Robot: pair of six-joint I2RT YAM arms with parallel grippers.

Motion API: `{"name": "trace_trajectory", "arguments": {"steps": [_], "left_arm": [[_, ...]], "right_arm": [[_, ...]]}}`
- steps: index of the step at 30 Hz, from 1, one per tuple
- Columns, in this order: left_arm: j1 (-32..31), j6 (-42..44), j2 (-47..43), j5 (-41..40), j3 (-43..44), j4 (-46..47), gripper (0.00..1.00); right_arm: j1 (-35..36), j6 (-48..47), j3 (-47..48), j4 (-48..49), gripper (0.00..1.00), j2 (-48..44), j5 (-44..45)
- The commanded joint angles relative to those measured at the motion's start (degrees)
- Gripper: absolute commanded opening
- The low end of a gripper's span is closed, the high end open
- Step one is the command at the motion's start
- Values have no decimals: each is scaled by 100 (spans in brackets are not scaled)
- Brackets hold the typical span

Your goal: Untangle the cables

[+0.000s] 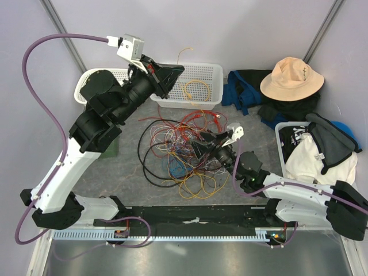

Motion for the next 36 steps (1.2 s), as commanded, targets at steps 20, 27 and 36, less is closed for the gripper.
{"name": "trace_trajectory", "arguments": {"steps": [20, 27, 36], "left_arm": [[49, 175, -347, -781, -640, 95, 7], [708, -1027, -636, -1583, -2104, -354, 100], [1007, -2575, -2059, -1663, -4410, -486, 100]], "right_arm": [[-63, -75, 1021, -395, 0, 306, 1232], [-570, -154, 3341, -3425, 0, 498, 1876], [-2233, 199, 5960, -4332, 0, 2386, 768]]}}
